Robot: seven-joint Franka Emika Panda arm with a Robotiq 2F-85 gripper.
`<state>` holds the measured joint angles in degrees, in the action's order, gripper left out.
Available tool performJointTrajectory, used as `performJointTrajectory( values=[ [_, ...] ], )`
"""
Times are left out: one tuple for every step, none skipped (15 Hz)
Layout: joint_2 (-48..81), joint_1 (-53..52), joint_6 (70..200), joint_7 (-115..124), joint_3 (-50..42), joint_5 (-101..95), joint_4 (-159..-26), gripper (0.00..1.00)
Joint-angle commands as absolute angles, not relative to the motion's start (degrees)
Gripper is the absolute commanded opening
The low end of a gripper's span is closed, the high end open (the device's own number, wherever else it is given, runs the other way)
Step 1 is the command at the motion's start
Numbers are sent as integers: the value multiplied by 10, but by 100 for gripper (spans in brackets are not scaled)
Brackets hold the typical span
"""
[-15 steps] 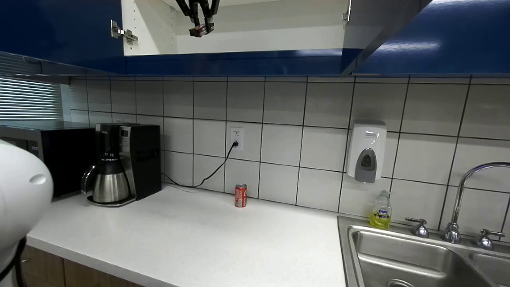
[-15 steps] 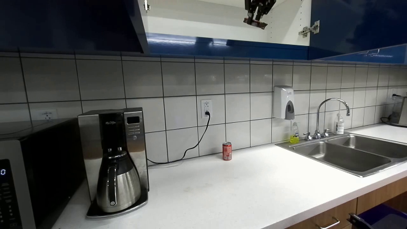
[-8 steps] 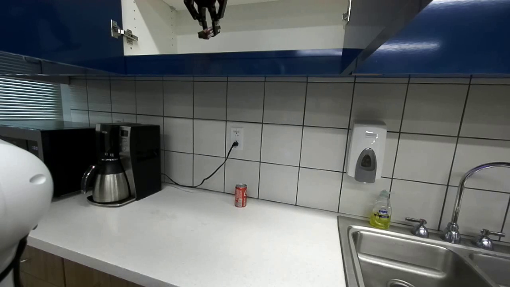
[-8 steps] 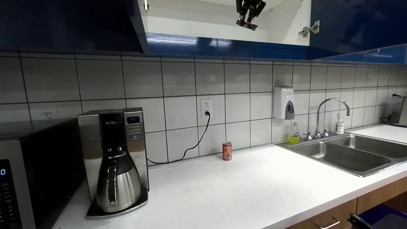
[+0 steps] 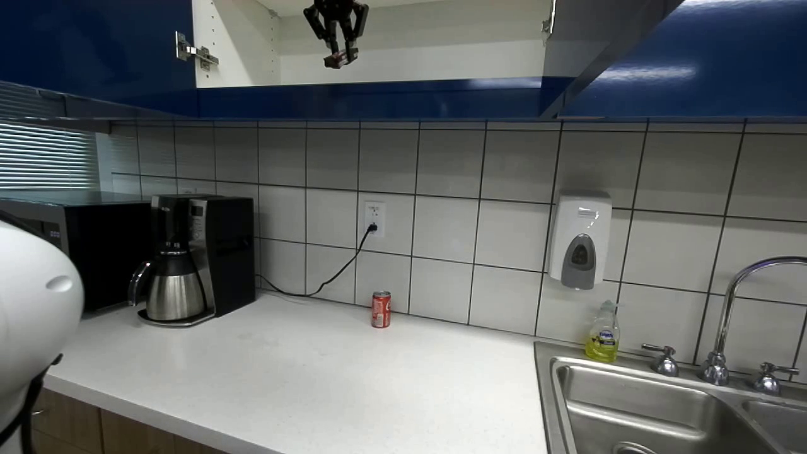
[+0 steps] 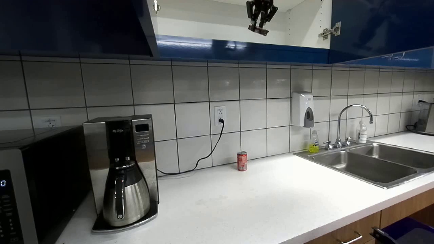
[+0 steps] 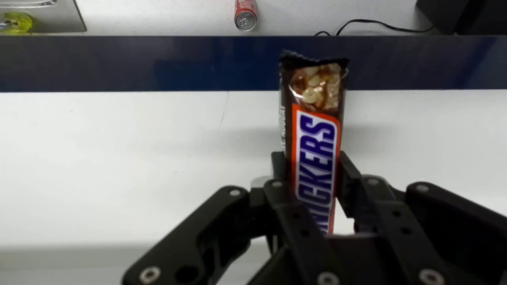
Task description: Put the brown packet in the open cabinet.
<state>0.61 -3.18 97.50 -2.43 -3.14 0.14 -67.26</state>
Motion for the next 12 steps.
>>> performJointTrajectory(
  values=[
    [52,-30,943,-8,-34,-4,-602,8],
    [60,-31,939,-6,-35,-5,-592,8],
    [67,-31,936,-5,-36,-5,-584,8],
    [75,-31,933,-4,-37,-5,-575,8],
    [83,-31,930,-3,-38,-5,-566,8],
    [90,-31,929,-1,-40,-4,-557,8],
    [97,-31,926,1,-41,-4,-549,8],
    [105,-31,925,5,-41,-4,-542,8],
    [111,-31,923,7,-42,-5,-535,8],
    [118,-32,921,9,-42,-5,-528,8],
    [124,-32,919,11,-43,-5,-522,8],
    [130,-32,917,13,-43,-6,-515,8]
  ],
)
